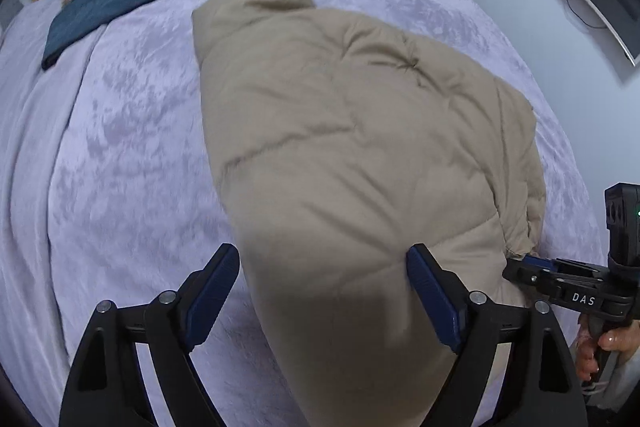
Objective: Fold large clothes
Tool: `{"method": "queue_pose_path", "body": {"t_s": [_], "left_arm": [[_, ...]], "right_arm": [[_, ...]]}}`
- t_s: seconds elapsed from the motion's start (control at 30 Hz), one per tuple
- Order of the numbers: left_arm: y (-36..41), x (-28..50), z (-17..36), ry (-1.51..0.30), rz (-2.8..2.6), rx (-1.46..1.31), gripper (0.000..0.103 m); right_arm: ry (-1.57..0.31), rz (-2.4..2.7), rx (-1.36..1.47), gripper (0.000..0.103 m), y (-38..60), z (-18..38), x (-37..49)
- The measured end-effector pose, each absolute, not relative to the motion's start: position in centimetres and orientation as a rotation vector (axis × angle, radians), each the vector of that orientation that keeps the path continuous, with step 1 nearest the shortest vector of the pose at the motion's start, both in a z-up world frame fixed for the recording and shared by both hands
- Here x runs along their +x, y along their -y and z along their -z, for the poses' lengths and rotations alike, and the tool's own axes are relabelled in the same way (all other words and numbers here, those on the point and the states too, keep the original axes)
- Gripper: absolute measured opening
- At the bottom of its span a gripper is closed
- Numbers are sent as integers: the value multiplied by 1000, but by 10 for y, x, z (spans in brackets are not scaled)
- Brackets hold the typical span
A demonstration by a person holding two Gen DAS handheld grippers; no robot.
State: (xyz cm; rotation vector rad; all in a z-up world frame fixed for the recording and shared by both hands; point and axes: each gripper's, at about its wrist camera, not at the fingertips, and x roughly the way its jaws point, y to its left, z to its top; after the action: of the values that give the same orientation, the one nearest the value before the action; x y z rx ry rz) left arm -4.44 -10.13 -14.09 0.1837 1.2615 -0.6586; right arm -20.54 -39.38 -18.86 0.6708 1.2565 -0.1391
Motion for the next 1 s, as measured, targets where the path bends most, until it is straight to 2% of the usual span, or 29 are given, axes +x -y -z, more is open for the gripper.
{"method": "queue_pose_path", "body": {"t_s": [0.2, 0.4, 0.67, 0.7, 0.73, 1.0], "left_arm": [[92, -58, 142, -1300, 617, 166, 87], [78, -63, 130, -1287, 617, 182, 87], [48, -77, 114, -1252, 595, 172, 87], [45, -78, 113, -1248, 594, 171, 88], [42, -80, 112, -1248, 593, 170, 103], [23, -97, 107, -1245, 583, 184, 103]], "right_arm": [[-1295, 139, 619, 33, 377, 205, -206], [-1275, 189, 646, 36, 376, 187, -203], [-1201, 249, 658, 59, 356, 147, -219], [-1194, 254, 655, 59, 353, 143, -221], [-1189, 262, 649, 59, 350, 139, -223], [-1141, 303, 657, 59, 336, 121, -244]]}}
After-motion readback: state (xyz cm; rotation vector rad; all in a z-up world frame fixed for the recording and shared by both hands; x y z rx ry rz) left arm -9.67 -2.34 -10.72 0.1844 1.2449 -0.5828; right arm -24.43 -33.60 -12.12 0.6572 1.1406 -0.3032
